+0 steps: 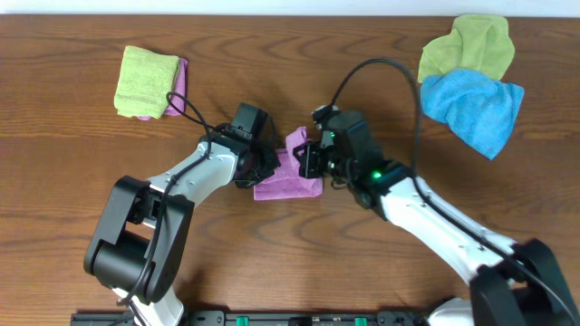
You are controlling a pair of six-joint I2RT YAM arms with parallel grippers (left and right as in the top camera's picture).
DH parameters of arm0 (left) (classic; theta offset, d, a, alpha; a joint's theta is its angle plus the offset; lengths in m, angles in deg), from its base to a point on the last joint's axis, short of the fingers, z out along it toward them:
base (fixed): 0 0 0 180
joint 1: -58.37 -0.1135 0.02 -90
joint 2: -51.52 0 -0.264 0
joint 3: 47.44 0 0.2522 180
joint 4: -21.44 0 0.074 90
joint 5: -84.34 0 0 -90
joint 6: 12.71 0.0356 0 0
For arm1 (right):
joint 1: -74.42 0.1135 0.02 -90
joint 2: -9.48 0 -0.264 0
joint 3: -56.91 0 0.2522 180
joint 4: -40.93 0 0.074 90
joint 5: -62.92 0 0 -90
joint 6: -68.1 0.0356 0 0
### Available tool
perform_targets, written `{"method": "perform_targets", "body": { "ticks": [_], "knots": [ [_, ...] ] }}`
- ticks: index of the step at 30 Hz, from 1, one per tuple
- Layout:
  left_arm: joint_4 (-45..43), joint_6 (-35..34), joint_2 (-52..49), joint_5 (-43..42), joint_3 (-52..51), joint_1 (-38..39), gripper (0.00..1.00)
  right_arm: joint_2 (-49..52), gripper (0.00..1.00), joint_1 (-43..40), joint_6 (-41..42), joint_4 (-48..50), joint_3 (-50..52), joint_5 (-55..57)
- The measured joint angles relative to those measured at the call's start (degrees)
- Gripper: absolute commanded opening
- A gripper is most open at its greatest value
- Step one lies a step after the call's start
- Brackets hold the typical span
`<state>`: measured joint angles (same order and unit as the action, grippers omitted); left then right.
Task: Fold the cloth
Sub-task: 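Fold the strip in half with the right gripper and release it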
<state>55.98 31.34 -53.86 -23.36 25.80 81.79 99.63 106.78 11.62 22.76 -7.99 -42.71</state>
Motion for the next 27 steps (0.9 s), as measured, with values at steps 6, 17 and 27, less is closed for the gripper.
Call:
{"method": "perform_targets", "body": {
  "ticks": [6, 17, 27],
  "knots": [
    [3.5, 2.6, 4.2, 0.1, 1.4, -2.1, 0.06, 1.8, 0.01, 1.6, 0.7, 1.2, 0.0, 1.2],
    [10.3, 5.6, 13.7, 2.1, 2.3, -7.5, 0.06, 3.3, 0.01, 2.2, 1.2, 4.9, 0.0, 3.3],
    [12.2, 6.0, 16.4, 2.7, 2.3, -11.4, 0.06, 6.7, 0.05, 4.4, 2.1, 7.9, 0.0, 3.8]
  ]
}}
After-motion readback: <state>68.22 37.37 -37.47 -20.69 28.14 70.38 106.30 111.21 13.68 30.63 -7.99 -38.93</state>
